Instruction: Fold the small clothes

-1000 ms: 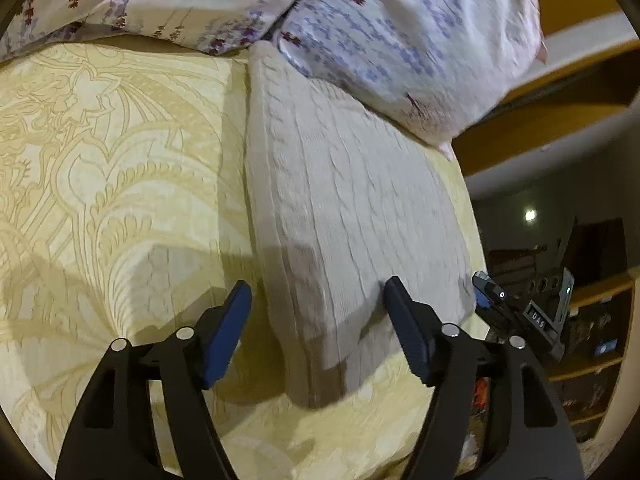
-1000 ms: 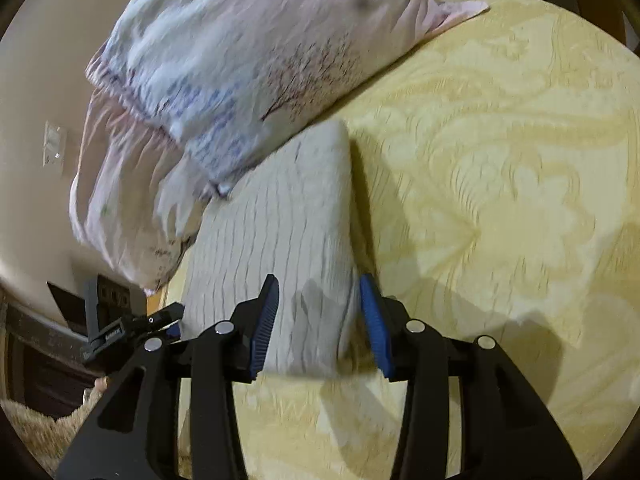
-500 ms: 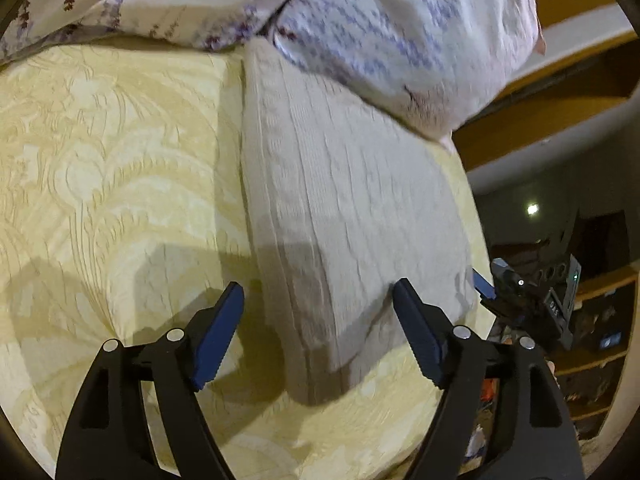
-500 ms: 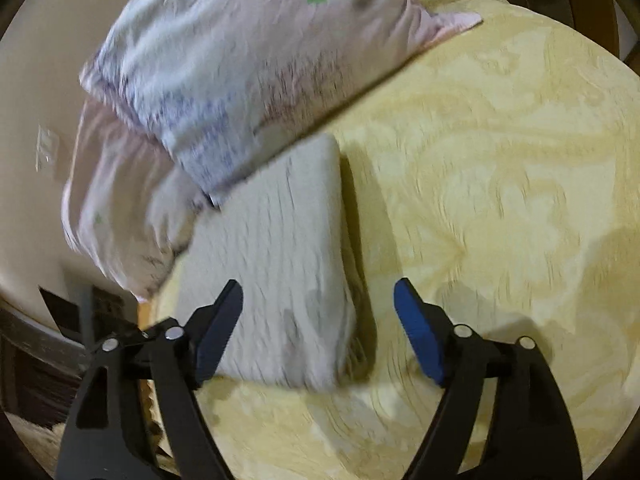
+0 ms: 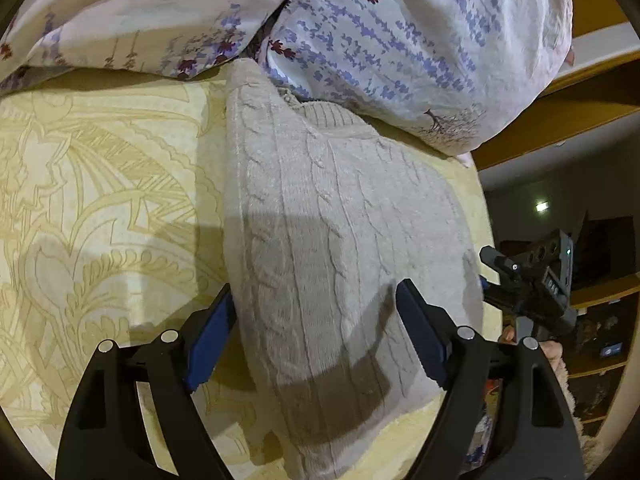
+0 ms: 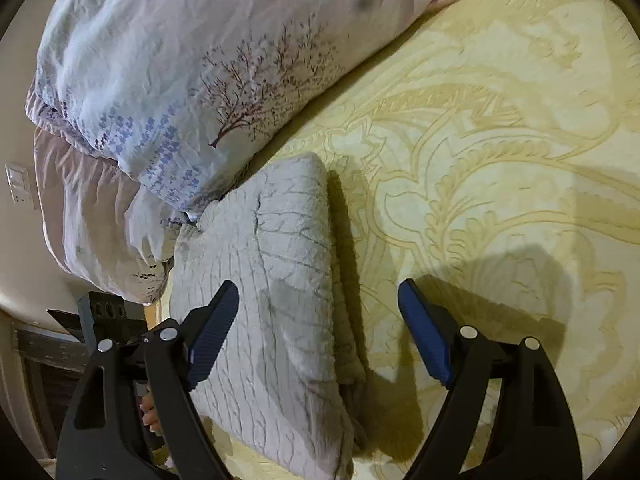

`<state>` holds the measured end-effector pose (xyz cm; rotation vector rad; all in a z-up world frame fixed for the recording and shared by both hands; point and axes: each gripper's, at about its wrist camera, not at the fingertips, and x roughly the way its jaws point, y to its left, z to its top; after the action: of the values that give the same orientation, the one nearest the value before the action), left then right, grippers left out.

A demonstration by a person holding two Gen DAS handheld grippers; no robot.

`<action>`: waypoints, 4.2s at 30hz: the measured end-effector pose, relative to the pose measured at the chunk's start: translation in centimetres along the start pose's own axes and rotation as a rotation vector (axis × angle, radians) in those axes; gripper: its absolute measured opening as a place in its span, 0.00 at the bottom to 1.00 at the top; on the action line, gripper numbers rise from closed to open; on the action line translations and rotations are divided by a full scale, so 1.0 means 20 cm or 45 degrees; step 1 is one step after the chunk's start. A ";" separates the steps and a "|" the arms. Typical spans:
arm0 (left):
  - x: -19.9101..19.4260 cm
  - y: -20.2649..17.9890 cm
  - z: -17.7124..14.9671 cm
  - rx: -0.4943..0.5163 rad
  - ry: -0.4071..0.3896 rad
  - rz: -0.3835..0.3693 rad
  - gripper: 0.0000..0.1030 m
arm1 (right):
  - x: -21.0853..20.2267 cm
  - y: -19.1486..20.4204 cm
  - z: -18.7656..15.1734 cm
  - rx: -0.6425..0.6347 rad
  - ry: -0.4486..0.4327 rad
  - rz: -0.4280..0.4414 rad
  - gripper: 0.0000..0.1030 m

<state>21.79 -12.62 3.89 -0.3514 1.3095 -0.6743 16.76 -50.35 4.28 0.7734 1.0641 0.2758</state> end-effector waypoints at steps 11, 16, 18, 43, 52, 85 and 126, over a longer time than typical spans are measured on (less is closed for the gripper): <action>0.05 -0.01 0.07 -0.038 -0.013 -0.027 0.83 | 0.13 0.06 -0.03 -0.032 0.098 0.143 0.64; 0.04 0.06 0.09 -0.142 -0.035 -0.119 0.74 | 0.17 0.10 -0.05 -0.049 0.115 0.193 0.61; 0.03 0.09 0.08 -0.180 -0.045 -0.144 0.66 | 0.17 0.10 -0.06 -0.062 0.112 0.193 0.55; -0.55 0.38 -0.07 -0.194 -0.227 -0.210 0.39 | 0.31 0.66 -0.27 -0.303 0.098 0.338 0.29; -0.44 0.57 -0.08 -0.267 -0.251 -0.013 0.54 | 0.51 0.61 -0.34 -0.219 0.101 0.147 0.43; -0.47 0.06 -0.32 0.338 -0.413 0.629 0.78 | 0.26 0.87 -0.58 -0.869 -0.163 -0.144 0.35; -0.60 0.21 -0.78 0.015 -0.408 0.752 0.99 | 0.19 0.75 -1.11 -0.855 -0.372 -0.595 0.98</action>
<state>6.51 0.25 6.79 -0.0463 1.0267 -0.1180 1.80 -27.90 6.36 -0.0477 0.7711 0.0990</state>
